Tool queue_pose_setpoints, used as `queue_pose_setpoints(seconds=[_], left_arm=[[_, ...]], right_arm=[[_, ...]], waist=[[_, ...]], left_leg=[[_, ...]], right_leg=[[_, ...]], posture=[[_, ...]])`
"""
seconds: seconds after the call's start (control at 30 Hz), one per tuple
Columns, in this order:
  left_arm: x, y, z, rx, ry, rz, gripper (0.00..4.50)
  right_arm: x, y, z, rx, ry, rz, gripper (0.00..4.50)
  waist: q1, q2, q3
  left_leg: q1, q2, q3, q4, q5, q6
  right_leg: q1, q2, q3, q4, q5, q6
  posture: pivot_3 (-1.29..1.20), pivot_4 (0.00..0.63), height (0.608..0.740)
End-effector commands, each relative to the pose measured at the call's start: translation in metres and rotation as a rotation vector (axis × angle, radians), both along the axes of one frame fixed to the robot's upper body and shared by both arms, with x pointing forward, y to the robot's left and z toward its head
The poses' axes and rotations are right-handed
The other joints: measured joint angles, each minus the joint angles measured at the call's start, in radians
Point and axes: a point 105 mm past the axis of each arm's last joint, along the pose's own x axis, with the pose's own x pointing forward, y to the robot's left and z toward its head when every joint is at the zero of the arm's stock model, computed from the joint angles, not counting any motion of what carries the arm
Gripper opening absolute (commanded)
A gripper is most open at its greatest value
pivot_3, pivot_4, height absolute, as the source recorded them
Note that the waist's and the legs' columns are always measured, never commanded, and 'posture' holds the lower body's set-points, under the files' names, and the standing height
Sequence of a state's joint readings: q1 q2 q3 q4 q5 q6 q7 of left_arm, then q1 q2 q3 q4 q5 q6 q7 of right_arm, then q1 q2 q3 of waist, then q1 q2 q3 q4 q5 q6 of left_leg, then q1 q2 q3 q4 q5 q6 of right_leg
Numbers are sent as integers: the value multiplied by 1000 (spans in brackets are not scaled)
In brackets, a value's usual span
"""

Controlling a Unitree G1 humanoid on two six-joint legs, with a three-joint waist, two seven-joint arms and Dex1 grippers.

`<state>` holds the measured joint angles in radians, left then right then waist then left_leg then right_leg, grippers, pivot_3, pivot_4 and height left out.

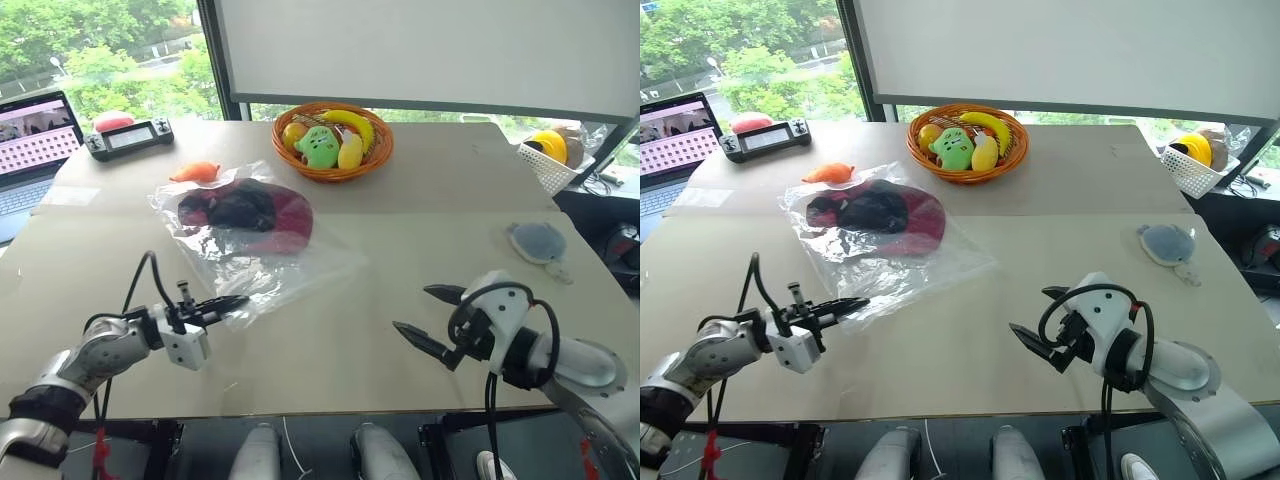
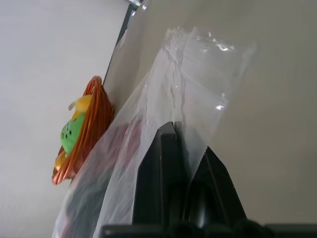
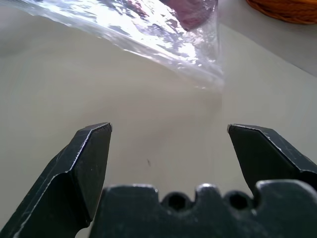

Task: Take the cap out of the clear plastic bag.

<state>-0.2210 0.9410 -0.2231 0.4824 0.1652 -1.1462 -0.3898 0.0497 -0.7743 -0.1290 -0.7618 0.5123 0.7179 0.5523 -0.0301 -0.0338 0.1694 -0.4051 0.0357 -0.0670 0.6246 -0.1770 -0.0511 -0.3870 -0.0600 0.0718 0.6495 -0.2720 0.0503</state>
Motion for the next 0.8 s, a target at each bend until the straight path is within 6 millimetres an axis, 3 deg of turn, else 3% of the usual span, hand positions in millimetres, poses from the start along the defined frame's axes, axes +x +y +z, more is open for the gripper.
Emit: queue_pose_setpoints(seconds=[0.03, 0.23, 0.3, 0.43, 0.6, 0.7, 0.8], left_arm=[[9, 33, 4, 17, -17, 167, 19], [35, 97, -21, -22, 44, 601, 19], [35, 108, -31, -23, 66, 672, 19], [30, 116, -52, 3, 113, 734, 19], [22, 113, -57, -29, 107, 713, 19], [20, 118, -57, -45, 105, 722, 753], [19, 122, -57, -62, 114, 735, 1896]], right_arm=[[9, 7, 10, 0, -67, 51, 4500], [21, 20, 15, 11, -92, 109, 4500], [23, 23, 16, 14, -96, 123, 4500], [25, 28, 16, 17, -95, 144, 4500], [26, 32, 15, 22, -95, 162, 4500], [26, 32, 16, 22, -96, 163, 4500], [26, 33, 16, 25, -95, 167, 4500]], waist=[[4, 0, 0], [5, 2, -1], [9, 8, -4], [9, 17, -10], [-6, 25, -15], [-16, 27, -16], [-19, 26, -16]], left_leg=[[0, 0, 0, 0, 0, 0], [1, 0, 1, 0, 0, 0], [2, 0, 1, 0, 0, 0], [6, 0, 2, 0, 0, 0], [16, 2, 8, -2, 0, 0], [18, 2, 10, -3, 0, 0], [18, 3, 12, -4, 0, 0]], right_leg=[[0, 0, 0, 0, 0, 0], [0, 1, 0, 0, 0, 0], [0, 1, 0, 1, 0, 0], [1, 1, 2, 6, -1, -1], [2, 1, 5, 14, -4, -4], [2, 1, 8, 15, -3, -4], [1, 2, 10, 14, -3, -4]], posture=[[0, 150, 735], [0, 150, 735], [0, 150, 735], [0, 150, 735], [0, 150, 735], [0, 150, 735], [0, 150, 735]])
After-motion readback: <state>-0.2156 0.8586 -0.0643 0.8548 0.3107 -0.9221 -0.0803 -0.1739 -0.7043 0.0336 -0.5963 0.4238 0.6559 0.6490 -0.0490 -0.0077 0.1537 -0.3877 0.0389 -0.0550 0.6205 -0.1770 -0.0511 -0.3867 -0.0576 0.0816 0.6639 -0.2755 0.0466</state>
